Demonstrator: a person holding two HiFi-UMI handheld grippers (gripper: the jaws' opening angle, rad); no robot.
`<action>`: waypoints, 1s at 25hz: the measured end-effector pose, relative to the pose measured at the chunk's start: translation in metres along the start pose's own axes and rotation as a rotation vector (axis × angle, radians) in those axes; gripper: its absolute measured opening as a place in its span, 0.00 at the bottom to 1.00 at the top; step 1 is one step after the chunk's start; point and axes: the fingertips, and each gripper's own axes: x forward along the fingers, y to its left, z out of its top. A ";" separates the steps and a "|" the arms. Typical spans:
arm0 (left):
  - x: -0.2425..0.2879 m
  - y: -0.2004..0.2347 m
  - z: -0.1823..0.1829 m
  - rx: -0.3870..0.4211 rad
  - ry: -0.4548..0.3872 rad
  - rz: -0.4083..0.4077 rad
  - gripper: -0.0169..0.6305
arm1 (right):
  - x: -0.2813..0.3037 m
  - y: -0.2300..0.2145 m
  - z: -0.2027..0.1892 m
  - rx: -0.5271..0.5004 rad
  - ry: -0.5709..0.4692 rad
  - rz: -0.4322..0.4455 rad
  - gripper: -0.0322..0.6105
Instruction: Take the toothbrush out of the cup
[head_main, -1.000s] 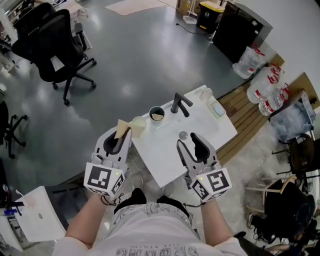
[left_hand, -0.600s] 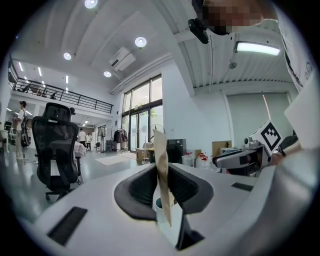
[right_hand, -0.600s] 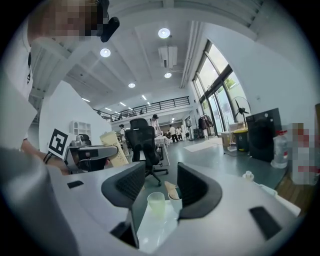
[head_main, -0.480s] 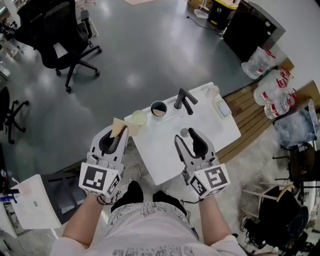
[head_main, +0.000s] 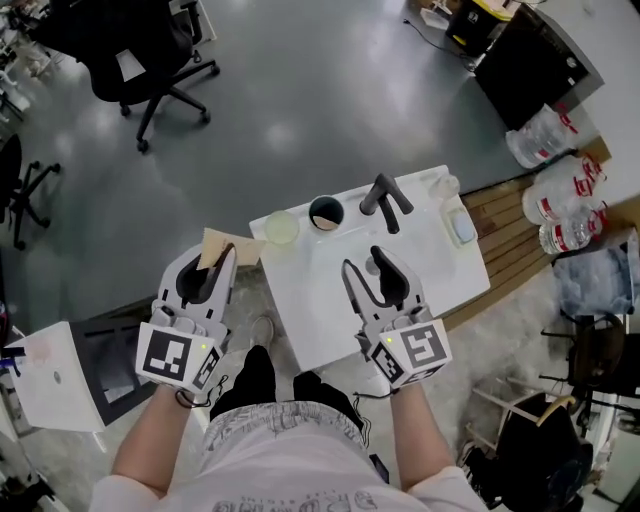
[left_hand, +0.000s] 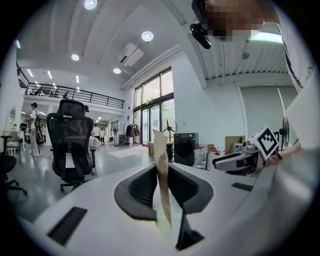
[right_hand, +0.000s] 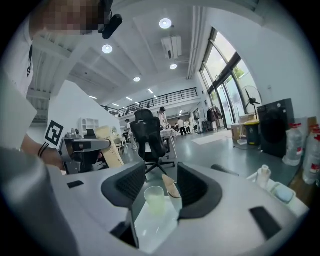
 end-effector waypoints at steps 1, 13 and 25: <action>0.001 0.002 -0.002 -0.001 0.005 0.009 0.14 | 0.005 -0.001 -0.003 -0.003 0.008 0.011 0.38; 0.006 0.023 -0.039 -0.030 0.081 0.090 0.14 | 0.053 -0.011 -0.041 -0.047 0.109 0.097 0.38; 0.011 0.038 -0.075 -0.073 0.132 0.107 0.14 | 0.089 -0.017 -0.067 -0.125 0.160 0.118 0.39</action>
